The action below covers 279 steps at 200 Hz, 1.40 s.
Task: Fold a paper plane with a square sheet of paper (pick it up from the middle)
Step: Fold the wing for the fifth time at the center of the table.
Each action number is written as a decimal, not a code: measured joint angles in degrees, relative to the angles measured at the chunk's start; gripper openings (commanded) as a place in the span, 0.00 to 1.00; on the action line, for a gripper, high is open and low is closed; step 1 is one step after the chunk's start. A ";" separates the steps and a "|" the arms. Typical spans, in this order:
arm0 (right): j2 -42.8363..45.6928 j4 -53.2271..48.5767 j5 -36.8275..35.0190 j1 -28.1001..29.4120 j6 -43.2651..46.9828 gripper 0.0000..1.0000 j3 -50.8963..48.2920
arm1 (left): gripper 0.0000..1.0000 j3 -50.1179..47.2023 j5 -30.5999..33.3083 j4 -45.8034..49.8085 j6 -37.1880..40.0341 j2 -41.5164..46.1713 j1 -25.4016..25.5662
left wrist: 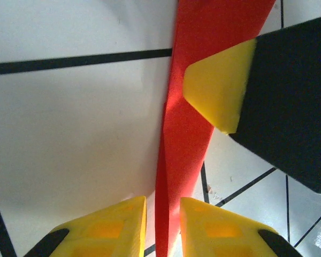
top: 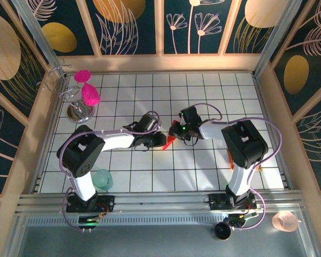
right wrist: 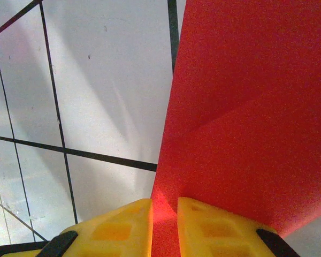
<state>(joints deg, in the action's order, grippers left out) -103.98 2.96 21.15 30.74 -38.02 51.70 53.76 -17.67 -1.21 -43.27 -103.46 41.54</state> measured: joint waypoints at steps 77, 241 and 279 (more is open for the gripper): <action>1.33 1.88 1.38 0.00 -0.02 0.21 -0.98 | 0.16 0.04 -0.26 -0.28 -0.02 0.13 0.00; 1.33 2.45 1.49 -0.26 -0.02 0.21 -0.98 | 0.10 0.31 -4.44 -5.01 -0.92 1.55 0.42; 1.33 2.45 1.49 -0.28 -0.02 0.21 -0.98 | 0.08 0.39 -4.57 -4.11 -0.92 -1.18 0.92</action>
<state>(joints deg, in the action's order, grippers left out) -102.65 5.41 22.63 30.46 -38.04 50.72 54.15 -22.24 -5.32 -44.18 -104.64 42.46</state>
